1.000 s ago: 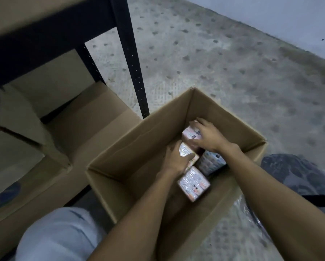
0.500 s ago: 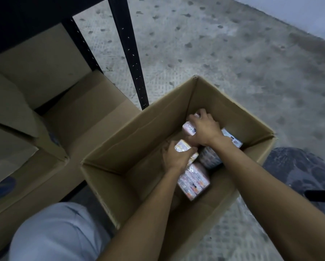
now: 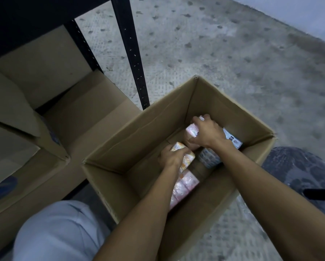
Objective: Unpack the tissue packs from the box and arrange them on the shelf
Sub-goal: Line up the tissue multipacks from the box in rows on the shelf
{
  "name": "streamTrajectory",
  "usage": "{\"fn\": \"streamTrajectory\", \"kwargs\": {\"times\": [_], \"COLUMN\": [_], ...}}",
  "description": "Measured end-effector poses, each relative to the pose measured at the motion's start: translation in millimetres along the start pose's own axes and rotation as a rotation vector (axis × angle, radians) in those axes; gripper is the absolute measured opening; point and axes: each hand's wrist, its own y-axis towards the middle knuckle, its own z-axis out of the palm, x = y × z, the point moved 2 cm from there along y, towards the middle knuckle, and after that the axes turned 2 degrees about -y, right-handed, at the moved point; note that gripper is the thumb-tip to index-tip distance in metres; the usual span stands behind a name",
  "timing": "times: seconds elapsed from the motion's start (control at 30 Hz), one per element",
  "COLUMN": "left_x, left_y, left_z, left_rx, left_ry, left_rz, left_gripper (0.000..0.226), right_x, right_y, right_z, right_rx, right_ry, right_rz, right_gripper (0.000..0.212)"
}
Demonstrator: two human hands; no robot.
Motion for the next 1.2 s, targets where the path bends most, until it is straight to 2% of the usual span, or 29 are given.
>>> {"fn": "streamTrajectory", "kwargs": {"times": [0.1,0.2,0.63,0.9,1.2], "left_x": [-0.4,-0.7,-36.9,-65.0,-87.5], "left_y": [3.3,1.9,-54.7,-124.7,-194.9], "left_z": [-7.0,-18.3,-98.9,-155.8,-231.2], "left_rx": [0.045,0.082,0.062,0.184,0.168], "left_ry": [0.020,0.082,0.184,0.175,0.157], "left_rz": [0.009,0.043,0.282,0.462,0.714], "left_gripper": [0.029,0.044,0.060,0.052,0.052], "right_x": [-2.1,-2.4,29.9,51.4,78.9], "right_y": [-5.1,-13.0,-77.3,-145.7,-239.8], "right_z": [-6.1,-10.5,-68.5,-117.1,-169.9], "right_rx": [-0.012,-0.021,-0.138,-0.349,-0.715], "right_ry": [0.028,0.044,0.217,0.313,0.411], "right_rz": [0.017,0.020,0.018,-0.043,-0.151], "right_gripper": [0.056,0.058,0.059,0.064,0.056]}}
